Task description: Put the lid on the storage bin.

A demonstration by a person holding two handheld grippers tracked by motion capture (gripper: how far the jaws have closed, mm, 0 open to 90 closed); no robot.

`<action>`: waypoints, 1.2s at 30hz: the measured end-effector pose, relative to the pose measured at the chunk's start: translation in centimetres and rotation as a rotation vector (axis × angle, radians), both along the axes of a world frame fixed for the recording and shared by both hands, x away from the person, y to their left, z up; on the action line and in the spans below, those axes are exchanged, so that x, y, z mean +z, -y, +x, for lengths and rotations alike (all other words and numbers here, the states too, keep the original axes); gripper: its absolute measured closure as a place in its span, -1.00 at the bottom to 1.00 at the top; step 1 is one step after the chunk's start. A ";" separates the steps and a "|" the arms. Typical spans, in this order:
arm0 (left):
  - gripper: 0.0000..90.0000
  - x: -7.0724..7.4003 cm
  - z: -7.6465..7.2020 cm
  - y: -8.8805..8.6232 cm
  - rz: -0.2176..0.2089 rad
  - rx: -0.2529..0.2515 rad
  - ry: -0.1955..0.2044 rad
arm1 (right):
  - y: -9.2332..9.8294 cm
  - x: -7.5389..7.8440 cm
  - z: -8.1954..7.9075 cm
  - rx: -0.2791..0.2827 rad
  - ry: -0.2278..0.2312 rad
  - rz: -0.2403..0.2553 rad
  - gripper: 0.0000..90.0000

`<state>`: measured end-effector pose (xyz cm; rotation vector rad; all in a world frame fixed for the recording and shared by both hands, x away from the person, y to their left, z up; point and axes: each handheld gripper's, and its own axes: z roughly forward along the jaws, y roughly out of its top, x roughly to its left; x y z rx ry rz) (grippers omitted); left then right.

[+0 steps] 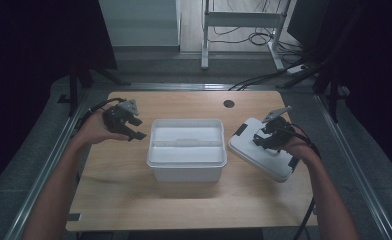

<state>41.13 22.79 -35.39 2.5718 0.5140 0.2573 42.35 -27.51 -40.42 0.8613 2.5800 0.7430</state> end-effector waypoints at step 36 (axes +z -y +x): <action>-0.06 -4.3 -0.6 -4.0 -0.020 0.108 -0.066 | 1.9 -3.7 3.1 0.003 -0.119 -0.220 0.86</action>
